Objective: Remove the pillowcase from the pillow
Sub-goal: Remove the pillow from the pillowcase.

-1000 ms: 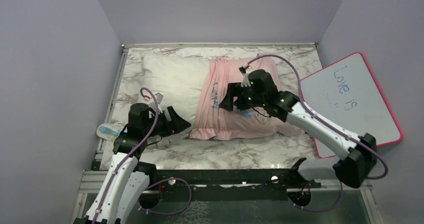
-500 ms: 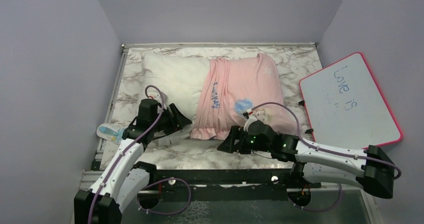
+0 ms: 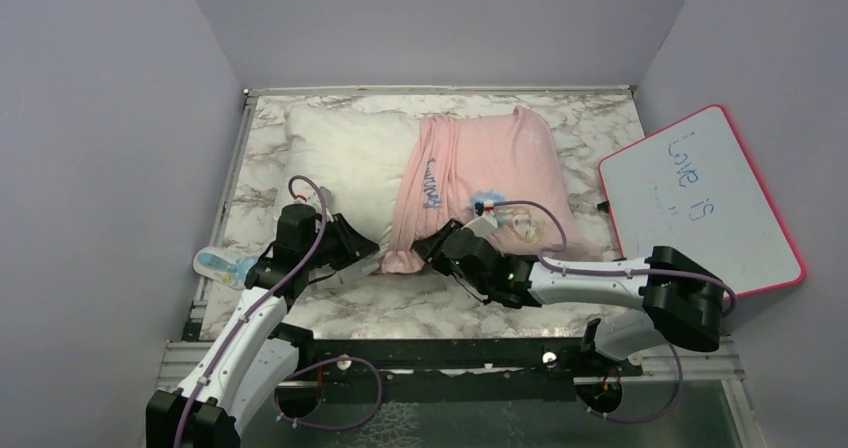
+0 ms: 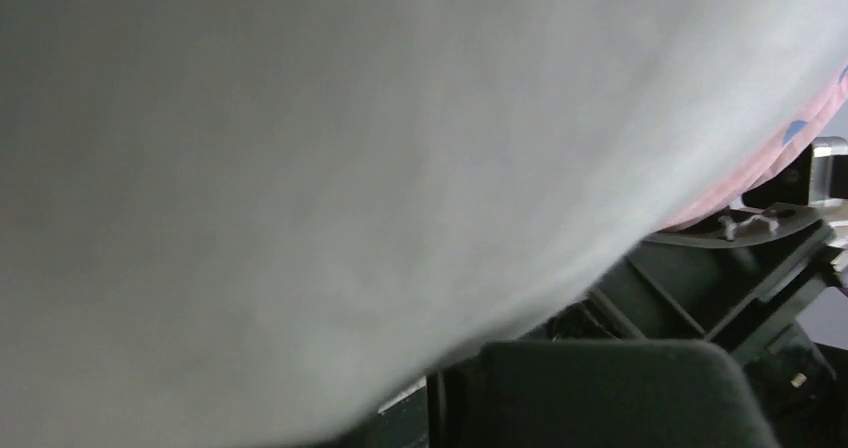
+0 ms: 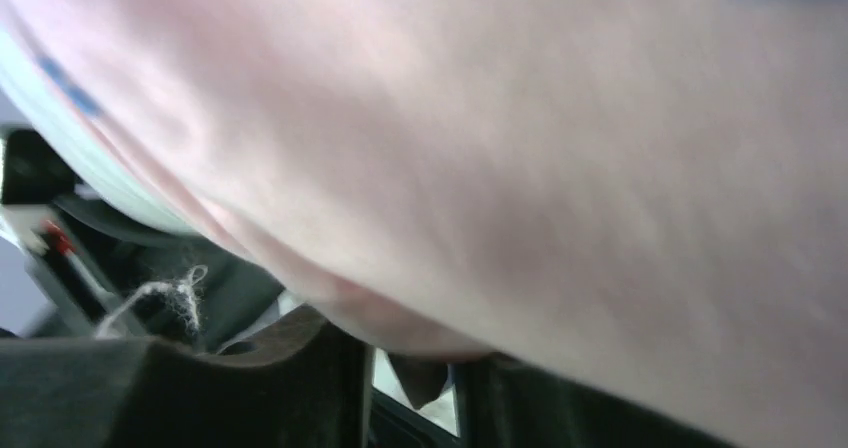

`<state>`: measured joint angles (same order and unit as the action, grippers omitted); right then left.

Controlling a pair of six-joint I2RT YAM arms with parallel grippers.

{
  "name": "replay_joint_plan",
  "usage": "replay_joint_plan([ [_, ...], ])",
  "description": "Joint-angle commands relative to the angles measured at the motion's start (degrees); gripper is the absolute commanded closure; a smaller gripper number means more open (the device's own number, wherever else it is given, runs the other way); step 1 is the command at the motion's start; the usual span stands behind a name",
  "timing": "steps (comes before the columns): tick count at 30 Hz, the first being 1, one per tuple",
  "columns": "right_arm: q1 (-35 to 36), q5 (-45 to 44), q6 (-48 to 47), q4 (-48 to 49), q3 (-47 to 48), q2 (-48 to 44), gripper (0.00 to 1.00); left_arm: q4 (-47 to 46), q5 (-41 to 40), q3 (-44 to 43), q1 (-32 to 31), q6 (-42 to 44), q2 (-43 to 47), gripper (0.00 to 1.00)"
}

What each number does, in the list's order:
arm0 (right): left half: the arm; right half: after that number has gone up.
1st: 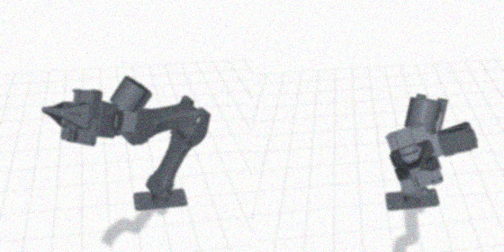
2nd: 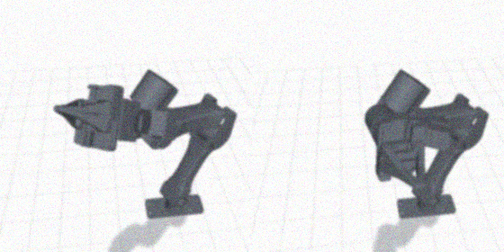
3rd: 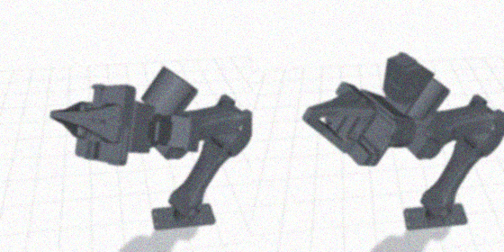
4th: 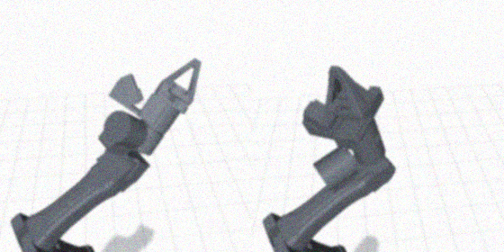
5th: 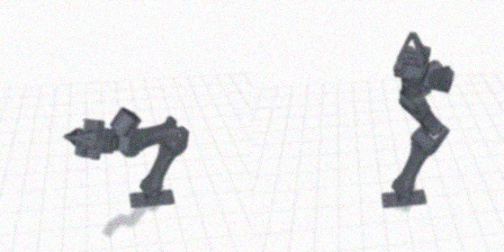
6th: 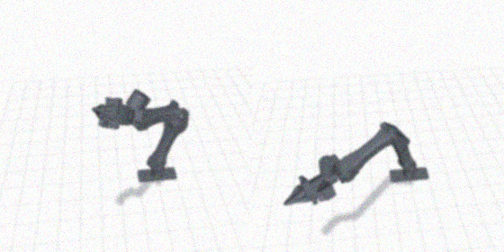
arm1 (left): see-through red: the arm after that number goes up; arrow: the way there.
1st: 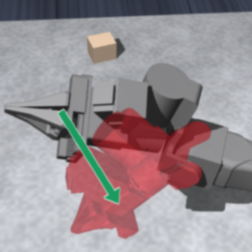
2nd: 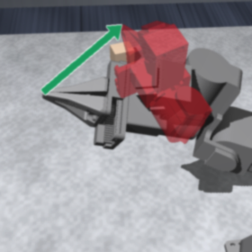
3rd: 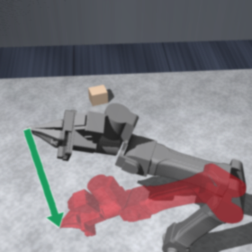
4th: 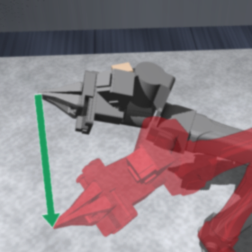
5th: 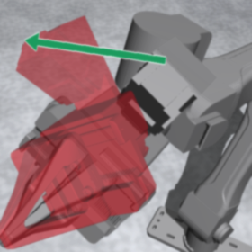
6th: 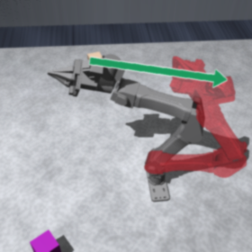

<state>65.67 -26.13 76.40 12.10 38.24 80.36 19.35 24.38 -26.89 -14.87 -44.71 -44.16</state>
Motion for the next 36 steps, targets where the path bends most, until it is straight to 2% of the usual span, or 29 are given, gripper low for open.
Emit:
replay_joint_plan([
  [1,-0.18,-10.77,-1.21,-6.00,7.30,1.89,0.80,-7.31,-0.34,3.09,-0.42,-3.08,1.43,0.90],
  [2,-0.19,-10.10,-2.75,-6.81,7.55,1.53,0.88,-7.81,-0.12,3.15,-0.42,-2.79,1.18,1.00],
  [5,-0.19,-6.58,-8.55,-7.22,6.19,-1.06,0.97,-8.02,0.28,2.58,-0.42,-0.75,0.52,1.00],
  [8,-0.19,-5.56,-15.42,-10.14,5.52,-5.16,0.97,-7.97,-0.64,1.68,-0.42,0.72,0.79,1.00],
  [14,-0.27,-15.27,-22.12,-29.78,8.24,-13.19,0.97,-5.75,-6.40,-0.19,-0.42,2.21,0.39,1.00],
  [19,-0.71,-14.84,-28.34,-33.62,5.82,-18.76,0.98,-3.56,-11.13,-1.31,-0.42,3.36,-0.66,1.00],
  [22,-0.89,-14.38,-27.30,-36.61,5.14,-20.70,0.97,-2.55,-13.11,-1.98,-0.42,4.05,-1.31,1.00],
  [24,-0.92,-12.87,-26.84,-36.84,5.05,-21.59,0.98,-3.80,-10.83,-2.25,-0.42,4.61,-1.36,1.00],
  [25,-0.92,-11.76,-26.94,-36.04,4.93,-21.84,0.98,-4.79,-8.69,-2.39,-0.42,4.66,-1.31,0.92],
  [26,-0.97,-10.44,-27.21,-34.94,4.65,-21.96,0.98,-5.82,-6.59,-2.50,-0.42,4.22,-1.17,0.75],
  [27,-0.98,-9.35,-27.59,-33.70,4.54,-21.94,0.98,-6.65,-4.55,-2.59,-0.49,3.62,-0.96,0.63],
  [29,-0.96,-7.80,-27.88,-31.99,4.69,-21.36,0.98,-6.98,-2.64,-2.86,-1.18,2.22,-0.19,0.44],
  [31,-0.94,-7.09,-27.80,-31.20,5.36,-20.35,0.98,-6.75,-2.81,-2.19,-2.38,-0.94,0.97,0.35],
  [33,-0.97,-6.59,-27.99,-30.34,6.18,-19.42,0.98,-6.70,-4.32,-1.43,-4.97,-4.37,2.37,0.35],
  [36,-0.98,-5.58,-29.10,-28.32,7.29,-17.97,0.98,-5.77,-11.67,0.48,-11.99,-11.21,5.18,0.34],
])
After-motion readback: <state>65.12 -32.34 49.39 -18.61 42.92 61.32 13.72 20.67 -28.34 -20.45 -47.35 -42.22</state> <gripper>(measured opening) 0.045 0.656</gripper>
